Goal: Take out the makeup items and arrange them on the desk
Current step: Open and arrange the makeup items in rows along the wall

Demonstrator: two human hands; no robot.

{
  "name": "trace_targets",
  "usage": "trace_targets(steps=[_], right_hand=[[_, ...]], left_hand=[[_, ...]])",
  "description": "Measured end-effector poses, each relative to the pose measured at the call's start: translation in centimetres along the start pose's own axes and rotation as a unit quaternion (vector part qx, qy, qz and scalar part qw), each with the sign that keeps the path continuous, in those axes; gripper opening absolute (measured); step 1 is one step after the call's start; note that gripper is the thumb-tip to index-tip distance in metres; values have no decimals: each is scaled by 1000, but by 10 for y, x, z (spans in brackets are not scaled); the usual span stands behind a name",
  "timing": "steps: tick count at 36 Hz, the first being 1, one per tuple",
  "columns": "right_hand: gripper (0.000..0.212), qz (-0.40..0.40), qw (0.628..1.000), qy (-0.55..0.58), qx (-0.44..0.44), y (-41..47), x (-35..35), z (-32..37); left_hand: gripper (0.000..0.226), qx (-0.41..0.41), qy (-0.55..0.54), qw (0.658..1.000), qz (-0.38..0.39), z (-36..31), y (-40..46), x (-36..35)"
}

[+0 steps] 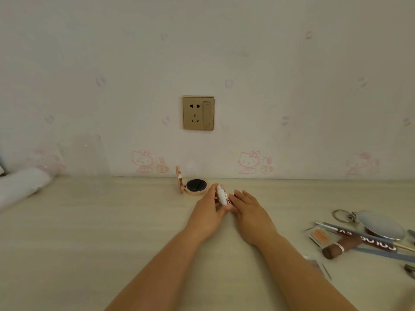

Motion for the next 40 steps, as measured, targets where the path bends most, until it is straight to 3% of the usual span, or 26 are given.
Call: trace_targets(steps=[11,21,40], right_hand=[[44,-30,999,8,-21,40,0,-15],[46,-38,999,7,-33,64,1,-17],[32,-89,989,99,-64,57,7,-20]], left_hand=[[49,5,91,994,-52,11,42,-2],[40,27,47,991,-125,17,55,7],[40,49,31,987,-149,17,50,13]])
Point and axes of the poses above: each hand's wrist, its own y-axis towards the middle knuckle, its own x-axis out of the back of the hand, z = x × y, the point moved 5 cm from there along y, towards the middle knuckle, and after that the axes turned 11 degrees about z, right-handed, at the moved point
